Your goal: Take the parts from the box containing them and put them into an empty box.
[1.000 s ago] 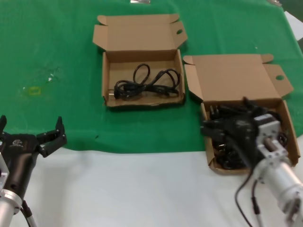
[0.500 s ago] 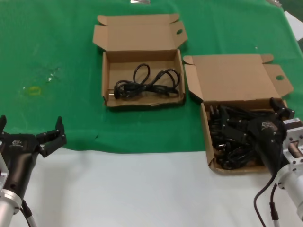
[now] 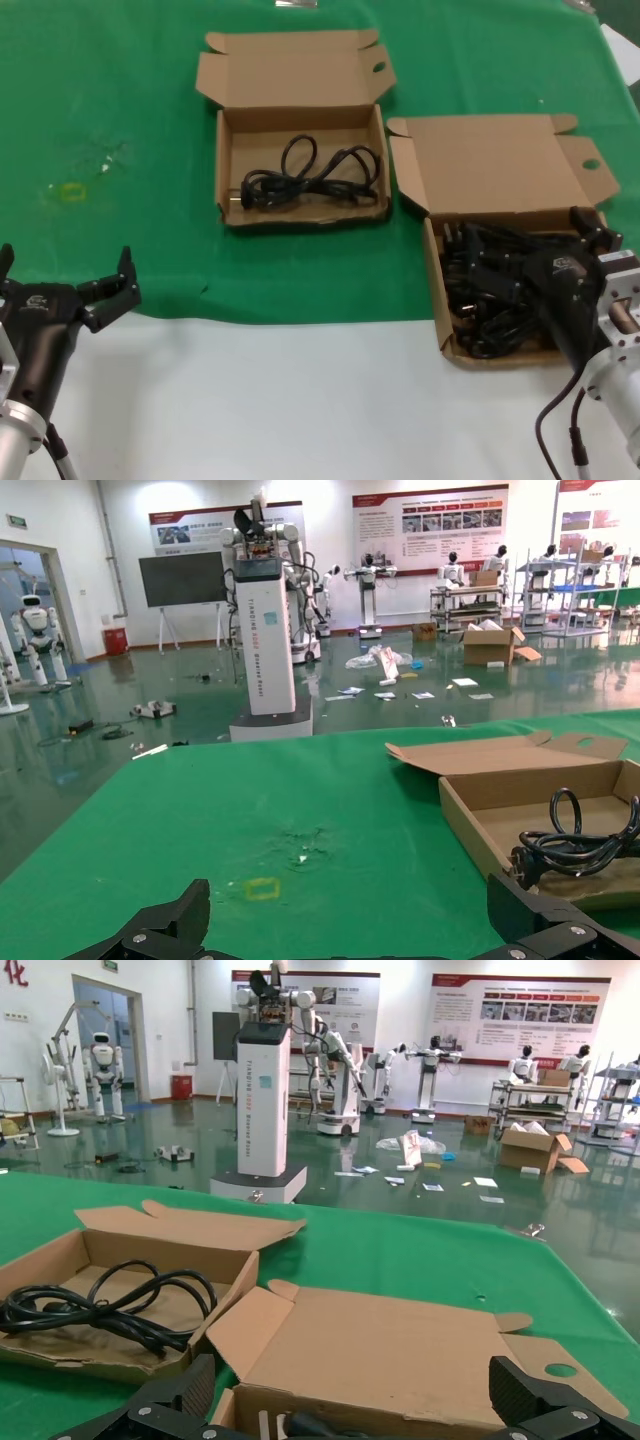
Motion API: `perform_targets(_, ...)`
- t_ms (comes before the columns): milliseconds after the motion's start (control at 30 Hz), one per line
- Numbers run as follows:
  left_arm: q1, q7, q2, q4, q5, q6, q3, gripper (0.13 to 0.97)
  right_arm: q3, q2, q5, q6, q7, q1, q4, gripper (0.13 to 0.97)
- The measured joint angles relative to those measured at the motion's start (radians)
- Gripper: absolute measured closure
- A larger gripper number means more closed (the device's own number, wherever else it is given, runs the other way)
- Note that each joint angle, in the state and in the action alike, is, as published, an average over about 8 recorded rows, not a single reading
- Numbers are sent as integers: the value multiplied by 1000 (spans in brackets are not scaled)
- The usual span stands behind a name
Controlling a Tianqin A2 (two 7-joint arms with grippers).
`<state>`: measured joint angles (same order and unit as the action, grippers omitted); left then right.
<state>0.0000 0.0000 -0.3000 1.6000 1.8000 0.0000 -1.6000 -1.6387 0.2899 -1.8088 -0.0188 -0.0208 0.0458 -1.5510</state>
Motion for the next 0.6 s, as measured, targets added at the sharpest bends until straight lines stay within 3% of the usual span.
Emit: perform_targets(600, 0, 0, 0, 0, 0, 0, 0, 132, 0, 0, 0, 0, 0, 0, 0, 129)
